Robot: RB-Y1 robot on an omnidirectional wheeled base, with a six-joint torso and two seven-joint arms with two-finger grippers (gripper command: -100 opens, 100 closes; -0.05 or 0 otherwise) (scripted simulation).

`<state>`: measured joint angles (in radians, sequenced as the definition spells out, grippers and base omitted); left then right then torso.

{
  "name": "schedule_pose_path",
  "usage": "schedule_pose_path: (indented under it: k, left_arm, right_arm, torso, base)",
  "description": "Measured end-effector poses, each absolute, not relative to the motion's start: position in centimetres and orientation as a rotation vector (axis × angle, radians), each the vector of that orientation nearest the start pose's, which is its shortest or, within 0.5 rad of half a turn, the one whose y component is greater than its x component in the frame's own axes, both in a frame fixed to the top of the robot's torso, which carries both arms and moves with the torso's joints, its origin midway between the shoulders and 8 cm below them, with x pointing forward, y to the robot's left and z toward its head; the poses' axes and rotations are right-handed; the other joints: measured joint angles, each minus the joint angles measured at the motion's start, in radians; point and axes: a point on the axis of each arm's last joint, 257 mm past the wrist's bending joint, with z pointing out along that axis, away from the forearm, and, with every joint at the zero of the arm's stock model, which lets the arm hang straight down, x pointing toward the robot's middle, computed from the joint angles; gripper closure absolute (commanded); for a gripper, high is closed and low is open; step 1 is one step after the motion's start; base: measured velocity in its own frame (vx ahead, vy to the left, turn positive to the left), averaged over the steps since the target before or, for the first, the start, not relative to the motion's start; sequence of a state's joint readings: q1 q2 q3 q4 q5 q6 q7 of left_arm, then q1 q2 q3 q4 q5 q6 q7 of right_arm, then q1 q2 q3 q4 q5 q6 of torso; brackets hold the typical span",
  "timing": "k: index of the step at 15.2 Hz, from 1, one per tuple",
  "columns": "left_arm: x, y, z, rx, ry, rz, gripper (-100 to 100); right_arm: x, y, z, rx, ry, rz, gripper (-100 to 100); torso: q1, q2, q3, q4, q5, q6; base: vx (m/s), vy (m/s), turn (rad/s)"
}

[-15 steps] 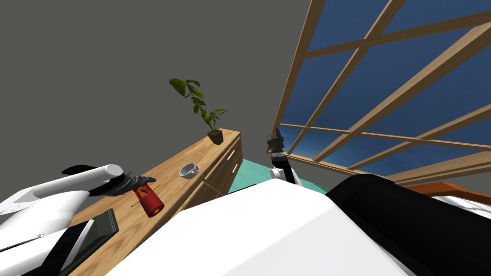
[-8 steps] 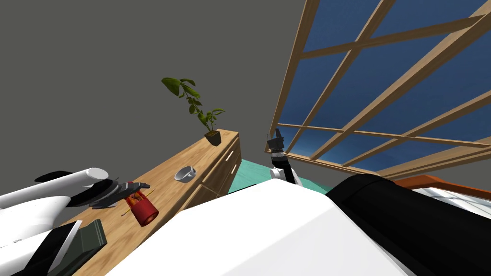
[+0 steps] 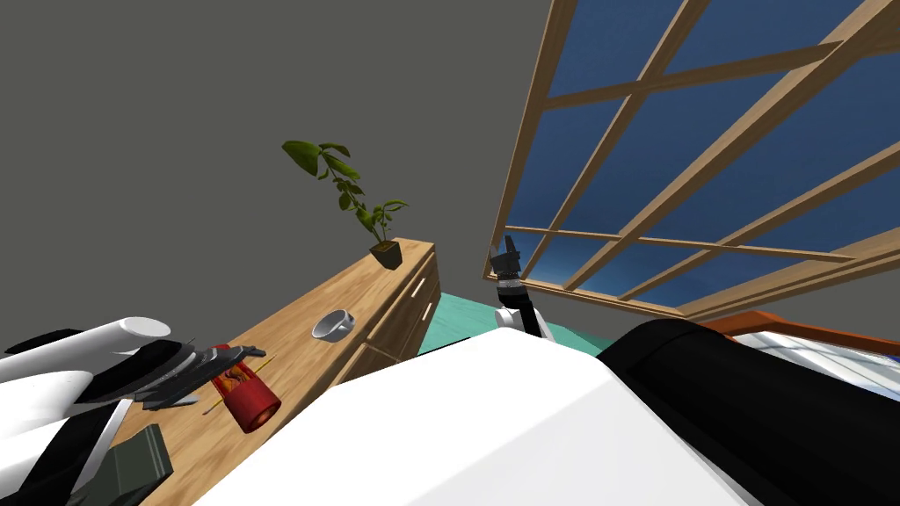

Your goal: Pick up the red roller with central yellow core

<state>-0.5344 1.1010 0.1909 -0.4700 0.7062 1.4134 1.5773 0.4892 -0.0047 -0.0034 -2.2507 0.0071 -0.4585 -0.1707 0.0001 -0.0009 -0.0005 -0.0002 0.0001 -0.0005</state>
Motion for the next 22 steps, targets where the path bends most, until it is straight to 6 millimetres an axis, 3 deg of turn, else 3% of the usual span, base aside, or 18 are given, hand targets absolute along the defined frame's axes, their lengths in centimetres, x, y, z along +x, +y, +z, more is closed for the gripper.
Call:
schedule_pose_path:
  k: [4, 11, 12, 18, 22]
  left_arm:
    - [27.1, 68.1, -28.7, -2.760, -1.375, -0.036, -100]
    - [26.8, 67.6, -31.0, -2.768, -1.366, -0.030, -100]
    - [26.9, 67.6, -31.0, -2.768, -1.366, -0.031, 100]
    - [26.8, 67.7, -30.8, -2.766, -1.368, -0.031, 100]
    - [26.9, 67.7, -29.3, -2.760, -1.387, -0.025, 100]
  right_arm:
    - [35.7, -28.1, 0.7, 0.769, 0.610, 1.441, 0]
    - [35.7, -28.1, 0.7, 0.769, 0.610, 1.440, 0]
    - [35.7, -28.1, 0.7, 0.769, 0.610, 1.440, 0]
    - [35.7, -28.1, 0.7, 0.769, 0.610, 1.441, 0]
    - [35.7, -28.1, 0.7, 0.769, 0.610, 1.441, 0]
  torso:
    - [0.000, 0.000, 0.000, 0.000, 0.000, 0.000]
    - [0.001, -0.001, 0.000, 0.000, 0.000, 0.000]
    - [0.000, 0.000, 0.000, 0.000, 0.000, 0.000]
    - [0.000, 0.002, 0.001, 0.001, 0.000, 0.001]
    - [-0.002, 0.004, 0.003, 0.002, -0.001, 0.001]
  base:
    - [0.015, 0.005, -0.051]
    - [0.025, 0.005, 0.033]
    - [0.000, 0.000, 0.000]
    - [-0.006, -0.002, -0.014]
    - [-0.029, -0.006, -0.032]
